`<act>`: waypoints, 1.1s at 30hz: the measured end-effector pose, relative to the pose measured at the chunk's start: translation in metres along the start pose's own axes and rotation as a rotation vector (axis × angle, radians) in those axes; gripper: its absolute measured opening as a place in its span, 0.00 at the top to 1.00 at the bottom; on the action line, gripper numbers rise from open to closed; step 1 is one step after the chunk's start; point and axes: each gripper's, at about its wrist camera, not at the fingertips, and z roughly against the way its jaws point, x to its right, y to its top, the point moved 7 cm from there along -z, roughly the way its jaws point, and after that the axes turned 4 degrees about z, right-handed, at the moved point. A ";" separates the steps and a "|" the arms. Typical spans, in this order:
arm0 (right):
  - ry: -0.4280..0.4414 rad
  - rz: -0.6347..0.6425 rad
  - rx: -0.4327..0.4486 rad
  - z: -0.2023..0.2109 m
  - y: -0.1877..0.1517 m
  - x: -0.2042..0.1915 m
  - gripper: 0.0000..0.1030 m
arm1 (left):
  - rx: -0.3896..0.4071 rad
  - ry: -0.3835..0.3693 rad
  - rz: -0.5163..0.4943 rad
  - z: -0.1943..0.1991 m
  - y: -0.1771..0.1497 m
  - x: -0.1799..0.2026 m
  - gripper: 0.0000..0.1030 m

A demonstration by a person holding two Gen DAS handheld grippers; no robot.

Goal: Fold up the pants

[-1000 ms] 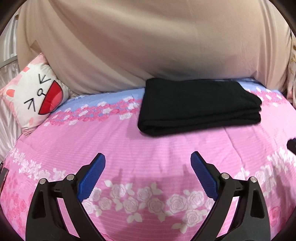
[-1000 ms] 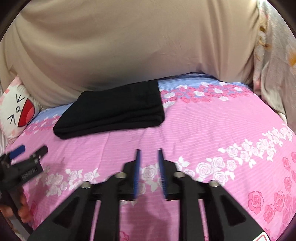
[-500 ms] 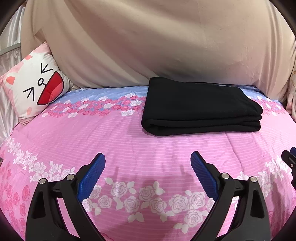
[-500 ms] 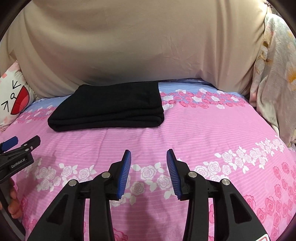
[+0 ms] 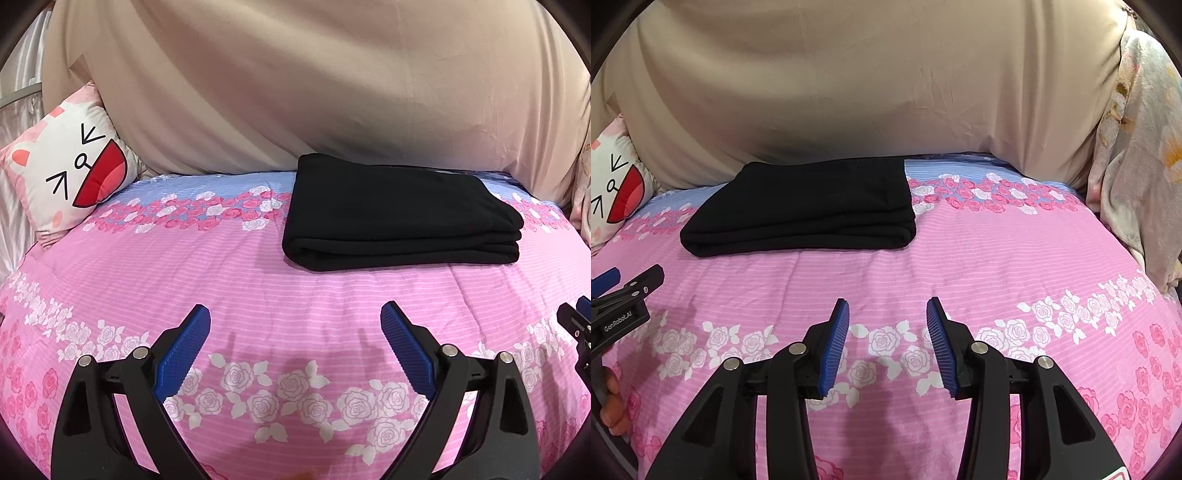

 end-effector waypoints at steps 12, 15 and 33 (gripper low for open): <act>-0.001 0.002 0.001 0.000 0.000 0.000 0.58 | 0.002 -0.002 -0.013 -0.001 0.001 0.002 0.11; -0.001 0.004 0.002 0.001 0.000 0.000 0.58 | 0.004 -0.003 -0.013 -0.001 0.001 0.002 0.11; -0.006 0.024 0.008 0.000 0.001 -0.001 0.58 | 0.012 0.003 -0.026 0.001 0.001 0.003 0.11</act>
